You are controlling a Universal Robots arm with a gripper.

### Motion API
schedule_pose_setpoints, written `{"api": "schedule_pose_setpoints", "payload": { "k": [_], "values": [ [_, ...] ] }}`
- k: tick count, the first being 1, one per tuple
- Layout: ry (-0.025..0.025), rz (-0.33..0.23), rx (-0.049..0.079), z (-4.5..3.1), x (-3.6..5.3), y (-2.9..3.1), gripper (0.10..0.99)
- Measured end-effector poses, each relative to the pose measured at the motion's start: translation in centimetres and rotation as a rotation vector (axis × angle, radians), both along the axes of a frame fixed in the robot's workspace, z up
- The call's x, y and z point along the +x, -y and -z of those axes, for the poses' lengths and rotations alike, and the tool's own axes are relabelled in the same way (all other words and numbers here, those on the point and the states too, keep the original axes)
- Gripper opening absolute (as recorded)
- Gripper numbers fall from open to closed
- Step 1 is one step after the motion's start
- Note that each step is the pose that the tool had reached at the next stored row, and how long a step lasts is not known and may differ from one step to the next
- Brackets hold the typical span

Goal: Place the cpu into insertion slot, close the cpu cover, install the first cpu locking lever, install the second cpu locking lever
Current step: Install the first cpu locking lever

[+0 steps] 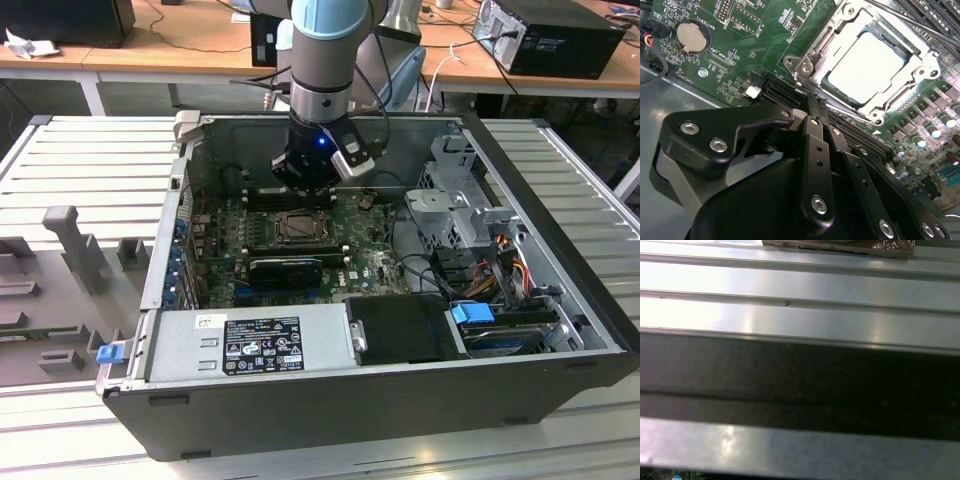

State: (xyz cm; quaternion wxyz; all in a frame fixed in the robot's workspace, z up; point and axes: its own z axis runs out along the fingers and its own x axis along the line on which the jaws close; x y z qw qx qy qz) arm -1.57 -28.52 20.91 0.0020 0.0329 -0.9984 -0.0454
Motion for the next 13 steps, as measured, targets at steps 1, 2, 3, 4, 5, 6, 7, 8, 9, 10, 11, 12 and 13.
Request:
{"api": "schedule_pose_setpoints", "payload": {
  "k": [1,2,3,4,5,6,7,8,9,10,11,12,13],
  "values": [
    [0.0,0.0,0.0,0.09,0.04,0.0,0.106],
    [0.0,0.0,0.0,0.15,0.05,0.0,0.106],
    [0.0,0.0,0.0,0.23,0.05,0.0,0.106],
    [0.0,0.0,0.0,0.27,0.05,0.0,0.106],
    [-0.0001,0.0,0.0,0.3,0.05,0.01,0.106],
    [-0.0001,0.0,0.0,0.32,0.05,0.0,0.106],
    [-0.0001,0.0,0.0,0.33,0.06,0.0,0.106],
    [-0.0001,0.0,0.0,0.35,0.06,0.0,0.106],
    [0.0,0.0,-0.001,0.36,0.06,0.0,0.106],
    [-0.0001,0.0,-0.001,0.37,0.06,0.0,0.106],
    [-0.0001,0.0,-0.001,0.38,0.06,0.0,0.106],
    [-0.0001,0.0,-0.002,0.39,0.06,0.0,0.106],
    [0.0,0.0,-0.002,0.39,0.06,0.0,0.106]
  ]
}}
